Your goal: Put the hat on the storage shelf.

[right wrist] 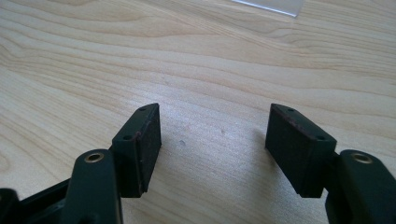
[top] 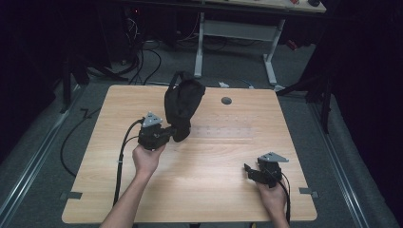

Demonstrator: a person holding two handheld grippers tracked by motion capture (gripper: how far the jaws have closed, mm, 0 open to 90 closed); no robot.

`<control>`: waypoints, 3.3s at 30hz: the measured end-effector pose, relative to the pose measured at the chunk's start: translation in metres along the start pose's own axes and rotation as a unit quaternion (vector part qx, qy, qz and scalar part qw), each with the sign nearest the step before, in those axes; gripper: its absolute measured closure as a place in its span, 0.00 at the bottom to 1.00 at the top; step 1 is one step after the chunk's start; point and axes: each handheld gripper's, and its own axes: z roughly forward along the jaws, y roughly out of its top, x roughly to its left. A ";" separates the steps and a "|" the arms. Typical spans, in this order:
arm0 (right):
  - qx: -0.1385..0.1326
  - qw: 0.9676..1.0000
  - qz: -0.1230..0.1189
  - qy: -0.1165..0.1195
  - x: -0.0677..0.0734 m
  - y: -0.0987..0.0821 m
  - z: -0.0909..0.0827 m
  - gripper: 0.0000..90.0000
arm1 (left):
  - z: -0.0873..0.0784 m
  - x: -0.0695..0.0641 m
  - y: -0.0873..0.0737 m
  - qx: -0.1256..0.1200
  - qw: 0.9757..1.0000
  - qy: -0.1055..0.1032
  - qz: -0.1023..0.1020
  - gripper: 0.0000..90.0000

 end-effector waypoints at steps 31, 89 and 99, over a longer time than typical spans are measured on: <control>0.000 1.000 0.000 0.000 0.000 0.000 0.000 0.40 | -0.031 0.009 0.001 0.019 0.999 0.020 -0.016 0.44; 0.000 1.000 0.000 0.000 0.000 0.000 0.000 0.40 | -0.058 0.059 -0.095 0.060 0.988 0.130 0.063 0.38; 0.000 1.000 -0.001 0.000 0.000 0.000 0.000 0.40 | -0.058 0.060 -0.100 0.043 0.988 0.126 0.075 0.32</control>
